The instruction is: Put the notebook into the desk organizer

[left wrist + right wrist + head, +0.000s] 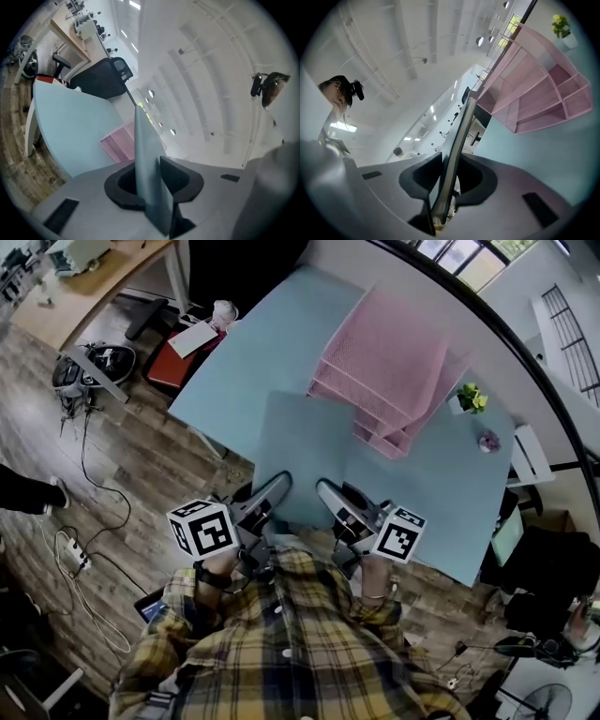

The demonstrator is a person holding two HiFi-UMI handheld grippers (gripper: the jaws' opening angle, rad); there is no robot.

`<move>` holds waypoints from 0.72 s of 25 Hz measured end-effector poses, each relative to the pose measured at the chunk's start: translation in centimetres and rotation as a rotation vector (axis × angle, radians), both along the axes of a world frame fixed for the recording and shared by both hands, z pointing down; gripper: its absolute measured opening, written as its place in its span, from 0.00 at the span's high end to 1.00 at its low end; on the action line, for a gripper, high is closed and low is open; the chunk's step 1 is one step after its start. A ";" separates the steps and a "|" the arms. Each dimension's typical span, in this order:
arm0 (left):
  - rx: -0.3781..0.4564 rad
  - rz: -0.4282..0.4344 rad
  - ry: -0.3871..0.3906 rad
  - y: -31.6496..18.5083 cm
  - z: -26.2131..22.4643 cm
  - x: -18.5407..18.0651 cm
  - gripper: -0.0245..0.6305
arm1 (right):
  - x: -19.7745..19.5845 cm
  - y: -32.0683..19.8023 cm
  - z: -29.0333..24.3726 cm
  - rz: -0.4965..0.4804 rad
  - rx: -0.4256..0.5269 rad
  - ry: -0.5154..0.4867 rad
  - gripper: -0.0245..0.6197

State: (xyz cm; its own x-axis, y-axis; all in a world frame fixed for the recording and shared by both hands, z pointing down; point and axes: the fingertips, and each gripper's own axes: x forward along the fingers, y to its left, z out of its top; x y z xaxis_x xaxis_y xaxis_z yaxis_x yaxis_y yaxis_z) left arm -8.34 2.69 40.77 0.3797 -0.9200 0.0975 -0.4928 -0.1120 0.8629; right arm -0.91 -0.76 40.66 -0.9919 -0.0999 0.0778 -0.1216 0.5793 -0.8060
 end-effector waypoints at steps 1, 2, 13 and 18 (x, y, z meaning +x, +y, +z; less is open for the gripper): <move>0.001 0.014 -0.003 -0.9 -0.2 0.1 0.81 | 0.2 -0.8 -0.2 0.013 0.001 -0.003 0.81; 0.001 0.029 -0.006 -2.0 -0.3 0.4 0.81 | 0.5 -1.8 -0.3 0.027 0.001 -0.005 0.81; 0.016 0.146 -0.017 -8.4 -1.0 2.5 0.81 | 2.9 -7.3 -1.0 0.144 0.021 -0.018 0.81; 0.015 0.197 -0.019 -9.1 -1.5 2.6 0.81 | 3.2 -7.6 -1.5 0.197 0.026 -0.018 0.81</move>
